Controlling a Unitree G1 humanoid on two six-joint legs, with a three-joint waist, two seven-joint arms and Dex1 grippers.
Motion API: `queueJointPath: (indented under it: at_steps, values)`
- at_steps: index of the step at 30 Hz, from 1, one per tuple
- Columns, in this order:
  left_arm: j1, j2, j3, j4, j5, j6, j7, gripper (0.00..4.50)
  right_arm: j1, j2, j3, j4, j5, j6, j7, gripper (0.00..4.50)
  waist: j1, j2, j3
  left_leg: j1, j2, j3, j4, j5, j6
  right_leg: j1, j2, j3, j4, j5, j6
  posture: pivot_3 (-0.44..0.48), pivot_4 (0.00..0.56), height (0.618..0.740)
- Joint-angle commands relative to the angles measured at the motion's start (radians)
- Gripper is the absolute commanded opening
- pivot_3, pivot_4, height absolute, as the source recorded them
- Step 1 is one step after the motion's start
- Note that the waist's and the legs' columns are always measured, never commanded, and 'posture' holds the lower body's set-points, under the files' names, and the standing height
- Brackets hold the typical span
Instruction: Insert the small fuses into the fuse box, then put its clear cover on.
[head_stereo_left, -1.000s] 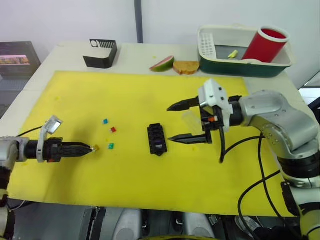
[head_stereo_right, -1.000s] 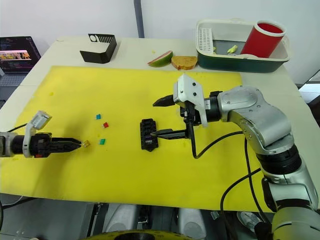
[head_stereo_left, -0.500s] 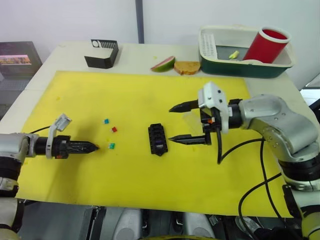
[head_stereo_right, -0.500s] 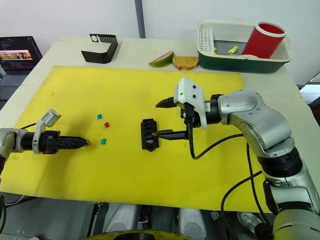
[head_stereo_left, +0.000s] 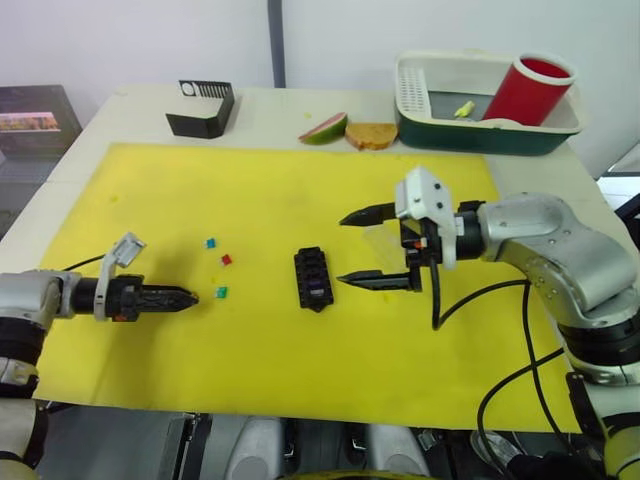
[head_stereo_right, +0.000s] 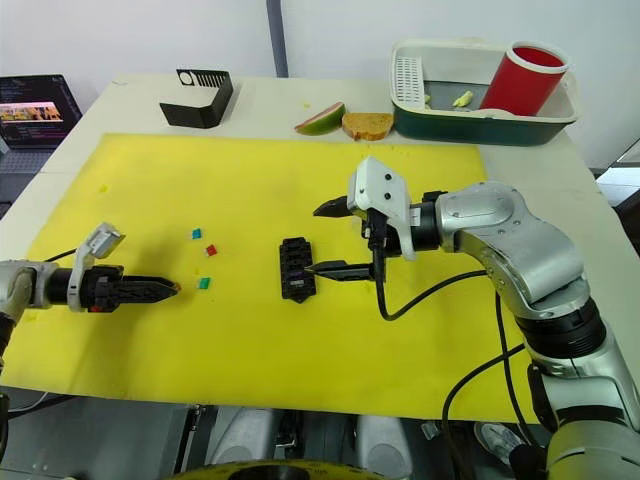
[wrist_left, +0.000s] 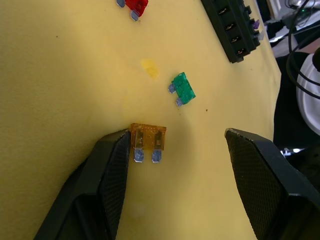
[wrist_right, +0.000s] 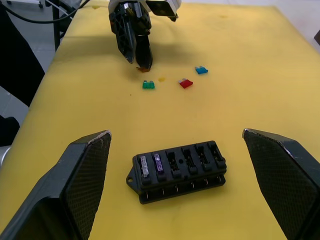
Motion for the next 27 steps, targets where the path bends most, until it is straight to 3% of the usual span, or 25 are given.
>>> queueJointPath:
  at_steps: [1, 2, 9, 12, 21, 24, 27]
  values:
    - [0.026, 0.011, -0.003, 0.044, 0.032, -0.005, -0.001, 2.61, -0.013, 0.001, -0.004, -0.019, -0.007, -0.02, 0.002, 4.5, -0.002, 0.0, 0.0, 0.0, 0.0, 0.0, 0.0, 0.0, 0.0, 0.0, 0.0, 0.0, 0.0, 0.0, 0.0, 0.0, 0.15, 0.74]
    - [0.029, 0.014, -0.003, 0.044, 0.029, -0.005, -0.001, 2.35, -0.014, 0.002, -0.002, -0.018, -0.008, -0.022, 0.002, 4.5, -0.004, 0.0, 0.0, 0.0, 0.0, 0.0, 0.0, 0.0, 0.0, 0.0, 0.0, 0.0, 0.0, 0.0, 0.0, 0.0, 0.15, 0.74]
    - [0.039, 0.016, 0.005, 0.047, 0.028, -0.013, -0.001, 2.35, -0.015, 0.001, 0.005, -0.012, -0.015, -0.033, 0.011, 4.5, -0.006, 0.0, 0.0, 0.0, 0.0, 0.0, 0.0, 0.0, 0.0, 0.0, 0.0, 0.0, 0.0, 0.0, 0.0, 0.0, 0.15, 0.74]
    - [0.041, 0.016, 0.012, 0.048, 0.033, -0.013, -0.001, 0.97, -0.017, 0.003, 0.007, -0.01, -0.018, -0.034, 0.015, 4.5, -0.007, 0.0, 0.0, 0.0, 0.001, 0.0, 0.0, 0.0, 0.0, -0.001, 0.0, 0.0, 0.0, 0.0, 0.0, 0.0, 0.15, 0.74]
    - [0.049, 0.015, 0.026, 0.045, 0.036, -0.013, -0.001, 0.97, -0.022, 0.01, 0.014, -0.008, -0.026, -0.034, 0.014, 4.5, -0.005, 0.0, 0.0, 0.0, 0.001, 0.0, 0.0, 0.0, 0.0, -0.001, 0.0, 0.0, 0.0, 0.0, 0.0, 0.0, 0.15, 0.74]
    - [0.048, 0.014, 0.027, 0.047, 0.037, -0.017, -0.001, 0.12, -0.023, 0.014, 0.015, -0.007, -0.027, -0.032, 0.013, 4.5, -0.005, 0.0, 0.0, 0.0, 0.001, 0.0, 0.0, 0.0, 0.0, -0.001, 0.0, 0.0, 0.0, 0.0, 0.0, 0.0, 0.15, 0.74]
    - [0.05, 0.016, 0.026, 0.045, 0.038, -0.022, -0.001, 0.05, -0.025, 0.016, 0.017, -0.007, -0.028, -0.03, 0.012, 4.5, -0.005, 0.0, 0.0, 0.0, 0.001, 0.0, 0.0, 0.0, 0.0, -0.001, 0.0, 0.0, 0.0, 0.0, 0.0, 0.0, 0.15, 0.74]
